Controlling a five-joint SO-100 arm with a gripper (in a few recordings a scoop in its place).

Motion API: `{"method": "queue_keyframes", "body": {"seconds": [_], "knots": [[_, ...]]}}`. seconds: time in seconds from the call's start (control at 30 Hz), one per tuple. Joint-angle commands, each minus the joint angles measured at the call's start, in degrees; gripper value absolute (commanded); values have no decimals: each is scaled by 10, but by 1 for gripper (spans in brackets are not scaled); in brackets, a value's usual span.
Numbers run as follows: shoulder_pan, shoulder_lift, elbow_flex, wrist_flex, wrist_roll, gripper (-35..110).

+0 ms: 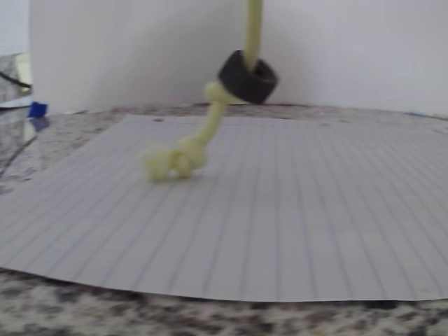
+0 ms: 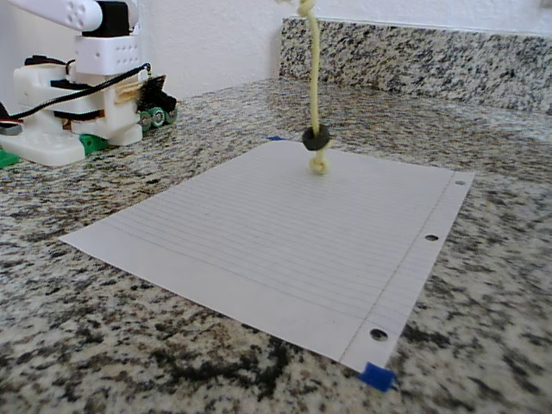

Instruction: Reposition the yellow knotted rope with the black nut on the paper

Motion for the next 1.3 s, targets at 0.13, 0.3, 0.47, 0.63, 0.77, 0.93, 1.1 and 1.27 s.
{"method": "queue_keyframes", "body": {"seconds": [0.13, 0.3, 0.47, 0.63, 0.77, 0.93, 1.1, 1.27], "knots": [[58, 14, -8, 66, 437, 0], [113, 26, -8, 51, 551, 0], [151, 48, -11, -33, 585, 0], [183, 48, -13, -130, 585, 0], [214, 18, -13, -192, 600, 0], [274, -31, -11, -241, 635, 0], [342, -63, -6, -286, 693, 0], [410, -60, 41, -321, 816, 0]]}}
